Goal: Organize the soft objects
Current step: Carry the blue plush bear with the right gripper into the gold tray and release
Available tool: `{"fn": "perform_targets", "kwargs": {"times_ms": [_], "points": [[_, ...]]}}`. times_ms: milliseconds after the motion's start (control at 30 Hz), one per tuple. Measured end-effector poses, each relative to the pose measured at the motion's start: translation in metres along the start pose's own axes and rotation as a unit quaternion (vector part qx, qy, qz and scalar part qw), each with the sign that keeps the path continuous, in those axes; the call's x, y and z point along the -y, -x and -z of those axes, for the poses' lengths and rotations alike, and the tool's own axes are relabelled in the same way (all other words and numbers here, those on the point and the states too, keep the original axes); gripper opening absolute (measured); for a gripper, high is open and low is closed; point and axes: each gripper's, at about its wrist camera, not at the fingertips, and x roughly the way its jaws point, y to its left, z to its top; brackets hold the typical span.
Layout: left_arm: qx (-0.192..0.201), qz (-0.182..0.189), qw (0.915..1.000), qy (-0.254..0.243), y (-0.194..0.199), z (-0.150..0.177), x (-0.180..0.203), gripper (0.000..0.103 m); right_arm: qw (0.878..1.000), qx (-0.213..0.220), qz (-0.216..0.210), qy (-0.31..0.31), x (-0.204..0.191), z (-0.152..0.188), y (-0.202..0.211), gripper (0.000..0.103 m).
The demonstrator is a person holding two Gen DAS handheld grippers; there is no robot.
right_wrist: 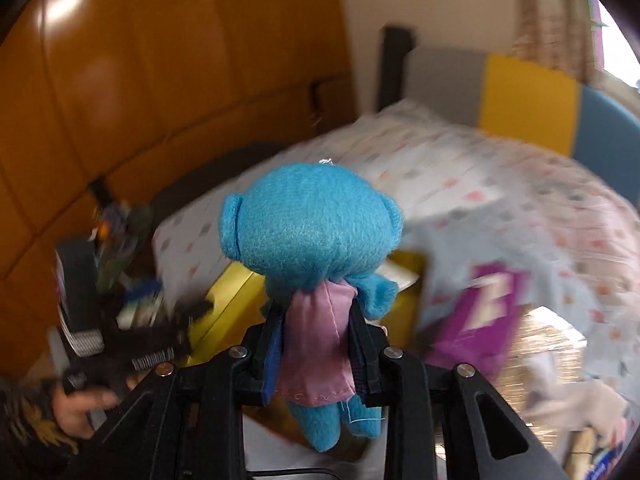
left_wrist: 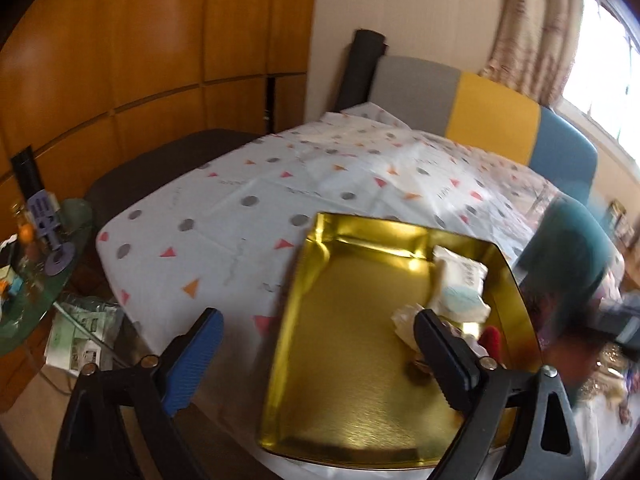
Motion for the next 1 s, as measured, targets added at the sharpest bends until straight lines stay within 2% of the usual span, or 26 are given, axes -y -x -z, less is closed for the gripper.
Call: {"fn": "perform_targets", "kwargs": {"times_ms": [167,300,433,500,700,1000], "points": [[0.009,-0.006,0.9999,0.012,0.002,-0.002,-0.013,0.099,0.995,-0.088,-0.027,0.044,-0.025,0.022,-0.069,0.029],[0.011,-0.001,0.9999,0.005,0.004,0.000,-0.013,0.099,0.988,-0.141,-0.002,0.060,-0.029,0.038,-0.107,0.032],[0.005,0.010,0.9999,-0.004,0.002,0.002,-0.006,0.099,0.983,-0.169,0.044,0.049,-0.016,0.054,-0.117,0.038],[0.004,0.015,0.9999,-0.007,0.002,0.003,-0.002,0.099,0.985,-0.166,0.040,0.034,-0.012,0.060,-0.113,0.040],[0.007,0.020,0.9995,-0.023,0.005,0.005,0.008,0.099,0.993,-0.114,0.041,0.011,-0.004,0.055,-0.083,0.057],[0.006,0.026,0.9988,-0.041,0.010,0.007,0.021,0.099,0.997,-0.033,0.068,-0.006,0.012,0.051,-0.007,0.059]]}}
